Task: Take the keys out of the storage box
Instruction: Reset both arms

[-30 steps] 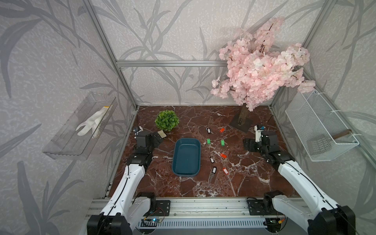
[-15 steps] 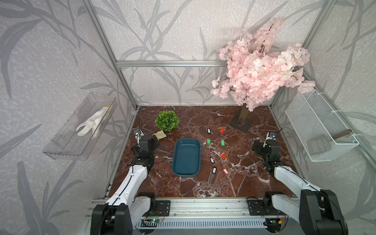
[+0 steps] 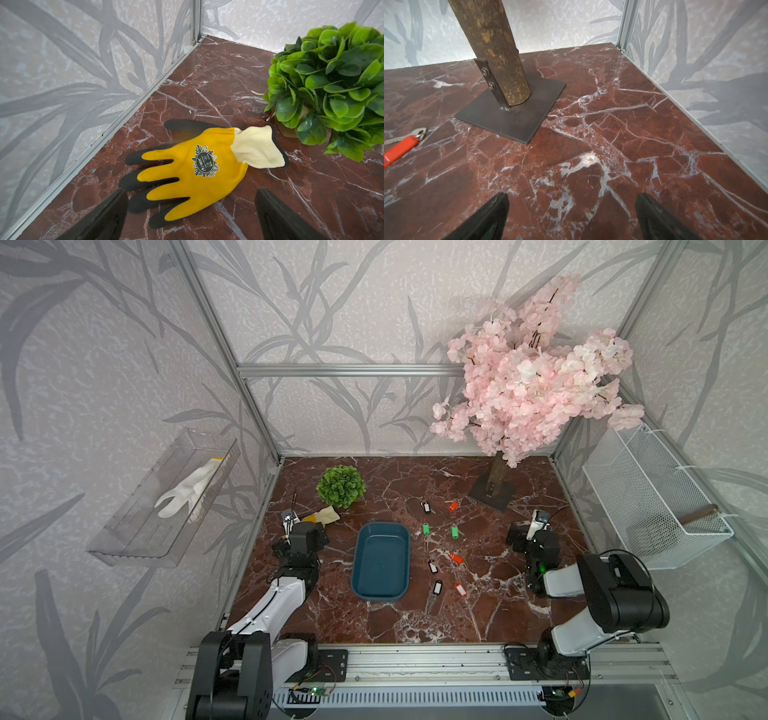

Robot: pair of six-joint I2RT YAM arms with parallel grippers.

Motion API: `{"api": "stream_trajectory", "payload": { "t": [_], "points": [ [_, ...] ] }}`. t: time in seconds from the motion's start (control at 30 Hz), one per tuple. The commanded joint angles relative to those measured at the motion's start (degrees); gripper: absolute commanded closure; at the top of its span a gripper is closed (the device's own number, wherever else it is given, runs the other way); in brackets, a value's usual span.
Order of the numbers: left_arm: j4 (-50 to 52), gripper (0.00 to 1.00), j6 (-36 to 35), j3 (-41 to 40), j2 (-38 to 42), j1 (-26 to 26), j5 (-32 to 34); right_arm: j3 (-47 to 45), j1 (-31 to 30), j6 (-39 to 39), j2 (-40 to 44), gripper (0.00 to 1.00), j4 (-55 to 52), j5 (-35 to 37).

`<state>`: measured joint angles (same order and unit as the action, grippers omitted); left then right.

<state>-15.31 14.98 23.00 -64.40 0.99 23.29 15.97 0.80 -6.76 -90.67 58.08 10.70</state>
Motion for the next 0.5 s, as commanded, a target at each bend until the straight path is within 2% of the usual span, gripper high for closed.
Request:
{"api": "stream_trajectory", "payload": {
  "t": [0.0, 0.2, 0.47],
  "points": [
    [-7.68, 0.00, -2.69, -2.26, -2.03, -0.21, -1.76, 3.63, 0.10, 1.53, -0.26, 0.01, 0.94, -1.88],
    [-18.40, 0.00, -6.12, -2.86, -7.23, -0.21, -6.89, 3.79, -0.01, 1.57, -0.10, 0.01, 0.43, -1.91],
    [-31.35, 0.00, -11.58, -2.00, -17.53, -0.22, -9.26, 3.74, -0.01, 1.58, -0.02, 0.01, 0.27, -1.91]
  ]
}}
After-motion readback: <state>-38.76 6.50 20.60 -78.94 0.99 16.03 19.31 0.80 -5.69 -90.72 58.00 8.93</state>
